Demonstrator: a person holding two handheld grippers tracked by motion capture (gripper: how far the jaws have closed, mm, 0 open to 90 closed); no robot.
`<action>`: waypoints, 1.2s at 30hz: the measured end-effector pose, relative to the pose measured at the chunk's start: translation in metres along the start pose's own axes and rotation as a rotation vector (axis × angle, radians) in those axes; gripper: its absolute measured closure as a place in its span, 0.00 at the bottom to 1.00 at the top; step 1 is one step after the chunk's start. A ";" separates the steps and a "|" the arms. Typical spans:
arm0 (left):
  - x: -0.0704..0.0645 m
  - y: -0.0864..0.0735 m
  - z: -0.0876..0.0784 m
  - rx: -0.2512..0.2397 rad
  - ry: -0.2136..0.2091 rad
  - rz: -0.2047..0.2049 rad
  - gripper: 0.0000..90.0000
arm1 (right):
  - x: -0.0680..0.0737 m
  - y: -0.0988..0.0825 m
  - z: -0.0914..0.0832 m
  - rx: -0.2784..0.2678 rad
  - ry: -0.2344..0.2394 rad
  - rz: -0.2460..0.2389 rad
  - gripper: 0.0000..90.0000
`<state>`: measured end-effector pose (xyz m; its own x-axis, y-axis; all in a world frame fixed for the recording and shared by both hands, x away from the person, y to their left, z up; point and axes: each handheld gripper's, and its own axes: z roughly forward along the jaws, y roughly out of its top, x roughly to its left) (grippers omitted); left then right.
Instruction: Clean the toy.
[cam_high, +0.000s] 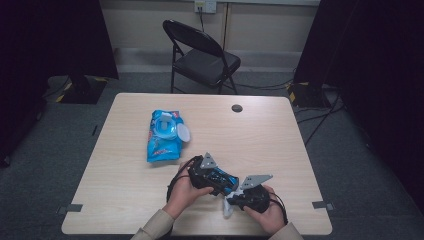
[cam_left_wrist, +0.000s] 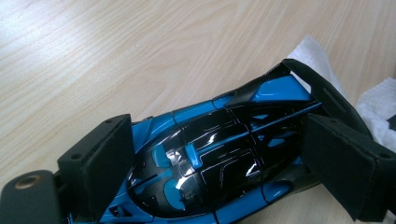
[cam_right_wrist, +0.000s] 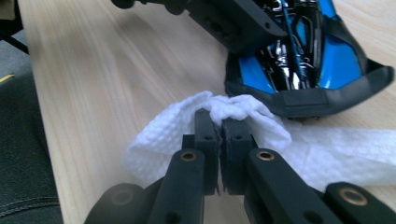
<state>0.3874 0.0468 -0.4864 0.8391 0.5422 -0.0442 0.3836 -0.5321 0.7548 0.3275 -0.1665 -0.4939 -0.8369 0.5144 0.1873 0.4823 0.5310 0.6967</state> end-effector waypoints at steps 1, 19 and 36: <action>0.000 0.000 0.000 -0.001 0.001 0.000 0.11 | 0.000 0.000 0.000 0.000 0.000 0.000 0.97; 0.000 -0.001 0.000 -0.010 0.000 -0.004 0.11 | 0.008 0.010 -0.002 -0.062 0.075 0.004 0.98; -0.001 0.000 0.000 -0.006 0.003 0.001 0.11 | -0.009 0.016 -0.039 -0.215 -0.012 0.080 0.97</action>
<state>0.3868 0.0463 -0.4869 0.8384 0.5434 -0.0415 0.3804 -0.5289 0.7587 0.3324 -0.1886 -0.4573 -0.7942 0.5579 0.2408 0.4799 0.3328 0.8118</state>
